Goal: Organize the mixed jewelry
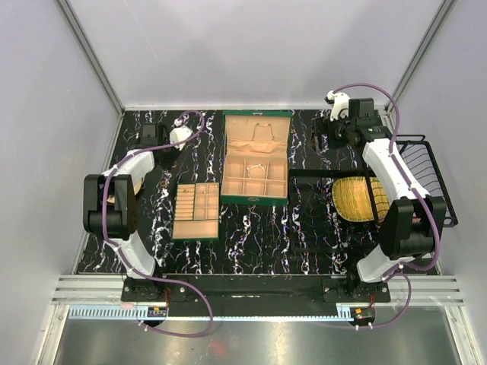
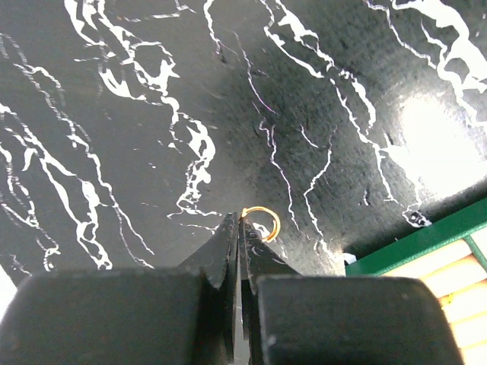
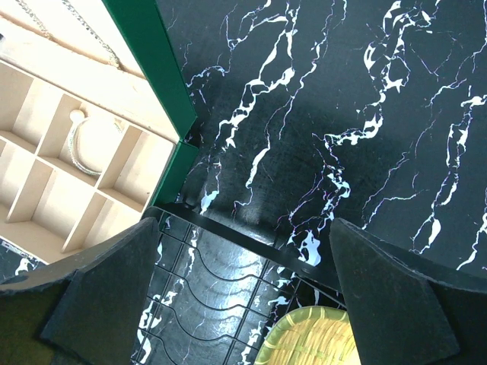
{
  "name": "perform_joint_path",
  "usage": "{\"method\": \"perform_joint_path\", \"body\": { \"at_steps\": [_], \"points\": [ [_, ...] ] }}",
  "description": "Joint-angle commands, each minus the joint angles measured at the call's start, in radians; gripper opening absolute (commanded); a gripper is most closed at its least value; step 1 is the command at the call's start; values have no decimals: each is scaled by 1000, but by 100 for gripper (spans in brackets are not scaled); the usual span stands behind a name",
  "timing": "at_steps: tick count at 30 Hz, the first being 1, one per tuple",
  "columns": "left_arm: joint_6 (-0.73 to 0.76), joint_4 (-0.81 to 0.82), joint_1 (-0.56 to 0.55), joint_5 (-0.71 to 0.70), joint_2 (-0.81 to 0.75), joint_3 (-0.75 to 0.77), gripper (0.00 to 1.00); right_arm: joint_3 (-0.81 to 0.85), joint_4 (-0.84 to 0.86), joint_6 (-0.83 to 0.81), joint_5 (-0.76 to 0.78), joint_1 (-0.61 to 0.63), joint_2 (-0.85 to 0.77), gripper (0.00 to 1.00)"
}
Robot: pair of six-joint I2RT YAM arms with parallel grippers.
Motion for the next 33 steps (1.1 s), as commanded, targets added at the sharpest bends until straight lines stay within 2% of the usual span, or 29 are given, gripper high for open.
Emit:
{"method": "perform_joint_path", "body": {
  "at_steps": [1, 8, 13, 18, 22, 30, 33],
  "points": [
    [-93, 70, 7, -11, -89, -4, 0, 31, 12, 8, -47, 10, -30, 100],
    [-332, 76, -1, 66, -256, -43, 0, 45, 3, 40, -139, 59, -99, 100],
    [-419, 78, -94, 30, -387, -82, 0, 49, 58, 131, -285, 120, -136, 98],
    [-517, 56, -209, -36, -482, -73, 0, 65, 113, 207, -274, 245, -153, 95],
    [-594, 59, -248, -46, -520, -60, 0, 48, 227, 298, -310, 314, -147, 95],
    [-748, 71, -309, -61, -530, -39, 0, 123, 285, 358, -304, 432, -41, 81],
    [-791, 79, -322, -50, -537, -39, 0, 143, 293, 350, -262, 473, 2, 78]
  ]
}}
